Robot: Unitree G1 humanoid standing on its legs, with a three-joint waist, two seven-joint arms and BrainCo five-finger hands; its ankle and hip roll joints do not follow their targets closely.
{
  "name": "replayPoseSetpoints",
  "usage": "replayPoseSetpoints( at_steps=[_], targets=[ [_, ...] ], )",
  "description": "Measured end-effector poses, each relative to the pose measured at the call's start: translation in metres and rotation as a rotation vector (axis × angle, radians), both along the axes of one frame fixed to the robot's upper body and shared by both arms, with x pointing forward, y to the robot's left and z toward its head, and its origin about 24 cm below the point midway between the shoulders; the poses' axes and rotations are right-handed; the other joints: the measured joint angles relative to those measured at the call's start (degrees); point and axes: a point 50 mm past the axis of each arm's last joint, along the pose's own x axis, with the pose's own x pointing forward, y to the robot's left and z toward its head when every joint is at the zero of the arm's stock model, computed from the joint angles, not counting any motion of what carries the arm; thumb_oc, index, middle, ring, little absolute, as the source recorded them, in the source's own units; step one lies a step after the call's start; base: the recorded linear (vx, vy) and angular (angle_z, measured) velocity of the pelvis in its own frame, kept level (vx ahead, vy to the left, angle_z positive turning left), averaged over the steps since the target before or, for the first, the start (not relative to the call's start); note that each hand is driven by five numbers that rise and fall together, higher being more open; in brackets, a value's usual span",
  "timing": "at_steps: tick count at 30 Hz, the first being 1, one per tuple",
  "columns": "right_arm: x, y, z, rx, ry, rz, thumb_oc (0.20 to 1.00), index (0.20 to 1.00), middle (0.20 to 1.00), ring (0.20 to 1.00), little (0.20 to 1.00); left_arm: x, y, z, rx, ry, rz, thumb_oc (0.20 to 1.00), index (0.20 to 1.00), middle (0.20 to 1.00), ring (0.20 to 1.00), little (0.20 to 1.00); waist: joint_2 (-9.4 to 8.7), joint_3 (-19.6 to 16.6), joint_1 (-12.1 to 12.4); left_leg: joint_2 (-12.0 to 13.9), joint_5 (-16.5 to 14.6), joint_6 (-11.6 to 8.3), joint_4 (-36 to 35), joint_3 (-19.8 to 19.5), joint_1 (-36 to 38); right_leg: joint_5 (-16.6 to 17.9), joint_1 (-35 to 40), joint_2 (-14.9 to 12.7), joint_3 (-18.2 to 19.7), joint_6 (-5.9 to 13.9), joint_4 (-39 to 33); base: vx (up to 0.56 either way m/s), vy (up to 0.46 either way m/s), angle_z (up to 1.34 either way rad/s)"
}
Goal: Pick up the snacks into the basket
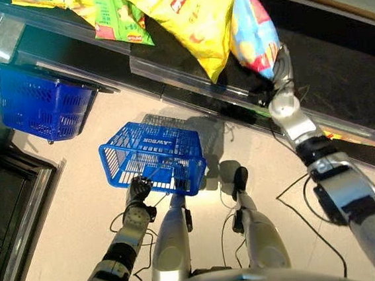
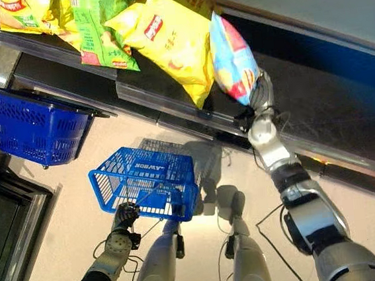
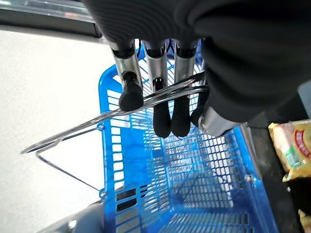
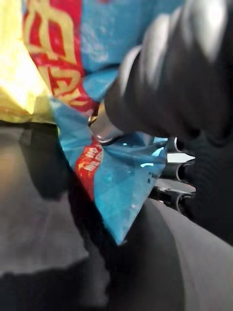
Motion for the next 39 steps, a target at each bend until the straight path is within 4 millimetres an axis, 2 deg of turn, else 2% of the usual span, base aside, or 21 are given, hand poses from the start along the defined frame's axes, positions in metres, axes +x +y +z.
replayPoseSetpoints(
  at_steps=[1, 5, 6, 9, 10, 12, 16, 19, 22, 27, 32, 36, 39],
  targets=[
    [-0.008, -0.004, -0.012, 0.023, 0.021, 0.002, 0.200, 0.200, 0.200, 0.200, 0.200, -0.001, 0.001, 0.000, -0.001, 0.000, 0.007, 0.200, 0.200, 0.200, 0.200, 0.200, 0.00, -0.1, 0.3, 0.0, 0.0, 0.00, 0.0, 0.0, 0.7, 0.0, 0.7, 0.0, 0.0, 0.03, 0.0, 0.00, 0.000, 0.00],
    [-0.022, -0.017, -0.031, 0.083, 0.057, -0.008, 0.200, 0.200, 0.200, 0.200, 0.200, -0.003, 0.009, -0.001, -0.001, 0.003, 0.042, 0.200, 0.200, 0.200, 0.200, 0.200, 0.17, -0.4, -0.6, 0.0, -0.1, -0.10, 0.0, 0.3, 2.0, -0.2, 2.1, -0.2, 0.1, 0.38, 0.0, 0.02, -0.048, 0.00],
    [-0.030, -0.027, -0.040, 0.122, 0.080, -0.032, 0.200, 0.200, 0.200, 0.200, 0.200, -0.006, 0.013, -0.001, 0.000, 0.009, 0.053, 0.200, 0.200, 0.200, 0.200, 0.200, 0.26, -0.6, -0.6, -0.3, -0.2, 0.03, 0.0, 0.3, 3.0, -0.3, 3.1, -0.3, 0.0, 0.43, 0.0, 0.03, -0.039, 0.07],
    [-0.042, -0.038, -0.058, 0.161, 0.134, -0.058, 0.200, 0.200, 0.200, 0.200, 0.200, -0.017, 0.022, -0.007, 0.007, 0.049, 0.076, 0.200, 0.200, 0.200, 0.200, 0.200, 0.26, -1.3, -1.4, -0.4, -0.7, 0.28, -0.1, 0.7, 5.0, -0.4, 4.9, -0.4, 0.2, 0.64, 0.0, 0.03, -0.035, -0.02],
    [-0.052, -0.045, -0.070, 0.174, 0.168, -0.074, 0.200, 0.200, 0.200, 0.200, 0.200, -0.023, 0.025, -0.010, 0.014, 0.068, 0.076, 0.200, 0.200, 0.200, 0.200, 0.200, 0.24, -2.5, -2.0, -0.5, -0.9, 0.21, -0.1, 1.1, 5.4, -0.6, 5.1, -0.6, 0.3, 0.86, 0.0, 0.04, -0.029, -0.10],
    [-0.067, -0.054, -0.079, 0.184, 0.196, -0.089, 0.200, 0.200, 0.200, 0.200, 0.200, -0.029, 0.027, -0.015, 0.010, 0.096, 0.066, 0.200, 0.200, 0.200, 0.200, 0.200, 0.45, -2.9, -1.9, -0.6, -1.2, 0.53, -0.1, 1.2, 7.2, -0.5, 6.7, -0.7, 0.5, 0.87, 0.0, 0.06, -0.030, -0.09],
    [-0.084, -0.062, -0.089, 0.194, 0.232, -0.087, 0.200, 0.200, 0.200, 0.200, 0.200, -0.047, 0.031, -0.030, 0.013, 0.197, 0.067, 0.200, 0.200, 0.200, 0.200, 0.200, 0.52, -4.7, -3.3, -0.5, -2.2, 0.26, -0.1, 1.9, 9.4, -1.1, 8.4, -0.6, 1.6, 1.36, 0.0, 0.05, -0.051, -0.14],
    [-0.101, -0.071, -0.098, 0.222, 0.273, -0.074, 0.200, 0.200, 0.200, 0.200, 0.200, -0.064, 0.035, -0.043, -0.025, 0.283, 0.110, 0.200, 0.200, 0.200, 0.200, 0.200, 0.79, -7.6, -4.6, -0.3, -2.6, 0.27, -0.1, 2.8, 10.3, -1.2, 8.6, -0.4, 2.4, 1.27, 0.0, 0.05, -0.047, -0.16],
    [-0.114, -0.081, -0.107, 0.221, 0.318, -0.081, 0.200, 0.200, 0.200, 0.200, 0.200, -0.069, 0.030, -0.048, -0.050, 0.316, 0.102, 0.200, 0.200, 0.200, 0.200, 0.200, 0.80, -9.1, -5.5, 0.0, -3.1, 0.15, -0.4, 3.2, 11.4, -1.4, 9.5, -0.3, 3.1, 1.13, 0.0, 0.06, -0.058, -0.09],
    [-0.129, -0.076, -0.090, 0.225, 0.276, 0.043, 0.200, 0.200, 0.200, 0.200, 0.200, -0.083, 0.030, -0.055, -0.067, 0.365, 0.099, 0.200, 0.200, 0.200, 0.200, 0.200, 0.87, -12.0, -6.4, 0.7, -3.5, -0.01, -0.4, 4.2, 11.8, -1.6, 9.4, 0.2, 3.8, 0.95, 0.0, 0.04, -0.035, -0.10],
    [-0.156, -0.078, -0.083, 0.133, 0.355, 0.241, 0.200, 0.200, 0.200, 0.200, 0.200, -0.097, 0.034, -0.063, -0.073, 0.430, 0.087, 0.200, 0.200, 0.200, 0.200, 0.200, 0.56, -14.0, -7.5, 0.9, -3.7, -0.25, -0.4, 4.5, 12.8, -1.9, 10.1, 0.6, 4.1, 0.83, 0.0, 0.04, -0.025, -0.04],
    [-0.176, -0.080, -0.098, 0.121, 0.475, 0.314, 0.200, 0.200, 0.200, 0.200, 0.200, -0.105, 0.037, -0.066, -0.092, 0.465, 0.103, 0.200, 0.200, 0.200, 0.200, 0.200, 0.32, -15.8, -7.7, 1.0, -4.2, -0.35, -0.4, 4.6, 13.0, -2.2, 10.3, 0.6, 4.2, 0.84, -0.1, 0.04, -0.032, -0.02],
    [-0.198, -0.084, -0.117, 0.085, 0.617, 0.342, 0.200, 0.200, 0.200, 0.200, 0.200, -0.111, 0.037, -0.068, -0.103, 0.477, 0.102, 0.200, 0.200, 0.200, 0.200, 0.200, 0.06, -16.7, -7.7, 1.1, -4.3, -0.42, -0.4, 4.6, 13.1, -2.3, 10.3, 0.6, 4.2, 0.77, -0.1, 0.00, -0.026, 0.00]
  ],
)
